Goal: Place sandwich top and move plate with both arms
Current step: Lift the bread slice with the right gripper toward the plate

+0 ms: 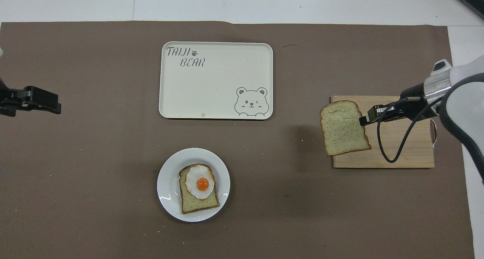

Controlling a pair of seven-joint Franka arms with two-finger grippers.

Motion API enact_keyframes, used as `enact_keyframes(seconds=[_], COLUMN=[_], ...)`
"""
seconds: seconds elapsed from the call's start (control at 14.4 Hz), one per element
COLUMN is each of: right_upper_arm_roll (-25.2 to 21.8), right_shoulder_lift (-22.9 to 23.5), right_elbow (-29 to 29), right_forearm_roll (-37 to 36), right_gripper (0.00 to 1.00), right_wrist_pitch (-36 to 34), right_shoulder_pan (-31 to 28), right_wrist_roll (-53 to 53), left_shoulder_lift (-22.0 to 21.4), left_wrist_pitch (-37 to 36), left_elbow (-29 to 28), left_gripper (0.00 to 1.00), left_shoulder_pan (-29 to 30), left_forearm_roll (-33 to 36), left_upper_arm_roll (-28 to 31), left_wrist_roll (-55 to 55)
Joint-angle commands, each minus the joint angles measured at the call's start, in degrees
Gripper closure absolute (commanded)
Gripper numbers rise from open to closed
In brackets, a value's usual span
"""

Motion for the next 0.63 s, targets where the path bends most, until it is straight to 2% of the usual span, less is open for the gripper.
enact_keyframes(seconds=[0.0,0.56], right_upper_arm_roll=[0.13,0.22], right_shoulder_lift=[-0.68,-1.03], right_elbow=[-0.73,-1.26], right_forearm_roll=[2.5,6.46], right_gripper=[1.0,1.0], right_wrist_pitch=[0.37,11.08], right_shoulder_pan=[3.37,19.89], right_wrist_roll=[4.25,22.18], left_shoulder_lift=[-0.09,-0.09], left_wrist_pitch=[-0.52,-0.52], left_elbow=[-0.02,-0.02], left_gripper=[0.0,0.0], left_shoulder_pan=[-0.17,-0.17], left_forearm_roll=[0.85,0.85], left_upper_arm_roll=[0.16,0.16], left_wrist_roll=[-0.5,-0.5])
